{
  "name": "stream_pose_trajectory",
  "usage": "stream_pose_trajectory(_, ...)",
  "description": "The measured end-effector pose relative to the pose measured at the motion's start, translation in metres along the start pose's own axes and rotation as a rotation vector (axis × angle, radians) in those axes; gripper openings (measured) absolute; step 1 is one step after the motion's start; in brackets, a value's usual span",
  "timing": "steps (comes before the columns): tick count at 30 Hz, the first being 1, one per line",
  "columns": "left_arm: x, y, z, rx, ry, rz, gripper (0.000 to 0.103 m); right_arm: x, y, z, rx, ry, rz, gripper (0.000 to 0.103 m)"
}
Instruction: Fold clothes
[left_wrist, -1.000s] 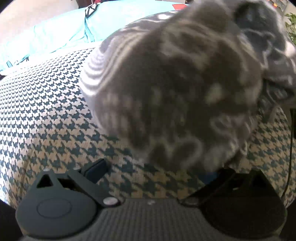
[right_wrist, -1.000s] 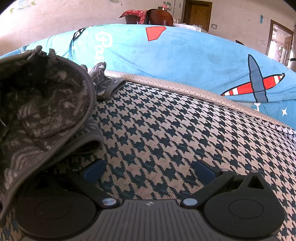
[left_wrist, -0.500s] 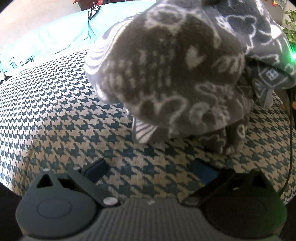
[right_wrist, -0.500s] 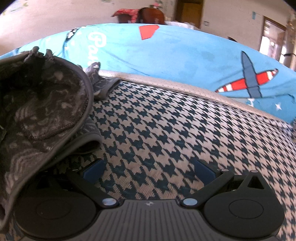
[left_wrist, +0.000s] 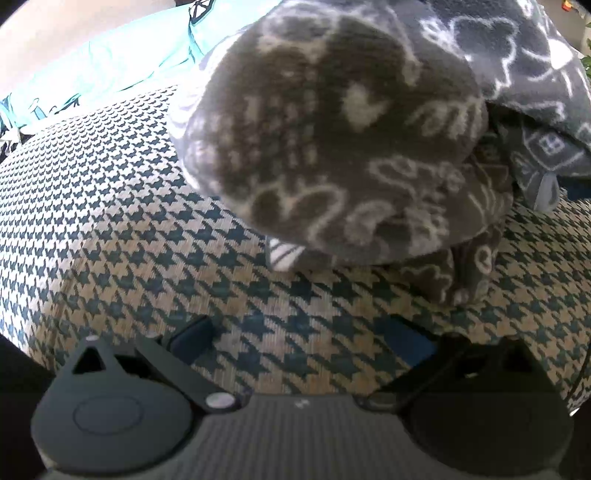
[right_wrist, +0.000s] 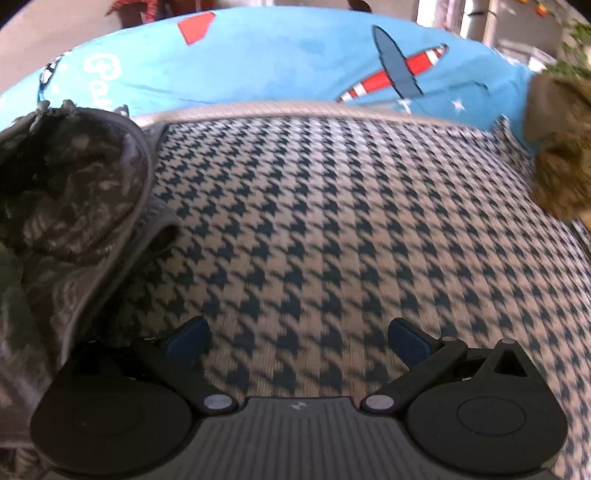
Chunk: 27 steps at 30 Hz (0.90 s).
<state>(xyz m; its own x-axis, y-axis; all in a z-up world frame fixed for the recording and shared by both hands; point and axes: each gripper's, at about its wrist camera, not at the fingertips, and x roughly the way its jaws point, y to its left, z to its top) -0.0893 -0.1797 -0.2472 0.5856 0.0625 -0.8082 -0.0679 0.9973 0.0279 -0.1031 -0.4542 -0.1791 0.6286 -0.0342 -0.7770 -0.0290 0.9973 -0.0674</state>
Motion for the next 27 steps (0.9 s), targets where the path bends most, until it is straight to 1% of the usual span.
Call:
stream_pose_trajectory(2,-0.003,0.002,0.004,-0.007,0.003,0.004,0.103,-0.01,0.003,-0.009,-0.007,0.017,0.002,0.103)
stream_pose_trajectory(4,-0.016,0.004,0.003,-0.013,0.006,0.006,0.103,-0.021,0.007,-0.019,-0.008,0.034,0.002,0.103)
stream_pose_trajectory(7,-0.026,0.004,-0.008,-0.019,0.013,0.01,0.103,-0.038,0.012,-0.038,-0.017,0.053,0.019,0.103)
stream_pose_trajectory(11,-0.057,0.009,-0.035,-0.021,0.016,0.012,0.103,-0.06,0.016,-0.062,-0.029,0.073,0.049,0.103)
stream_pose_trajectory(13,-0.065,0.007,-0.049,-0.022,0.018,0.014,0.103,-0.065,0.019,-0.071,-0.048,0.072,0.058,0.103)
stream_pose_trajectory(20,-0.096,0.004,-0.099,-0.036,0.025,0.025,0.103,-0.078,0.029,-0.091,-0.08,0.077,0.078,0.103)
stream_pose_trajectory(27,-0.127,-0.001,-0.139,-0.032,0.025,0.029,0.103,-0.092,0.053,-0.113,-0.133,0.088,0.102,0.103)
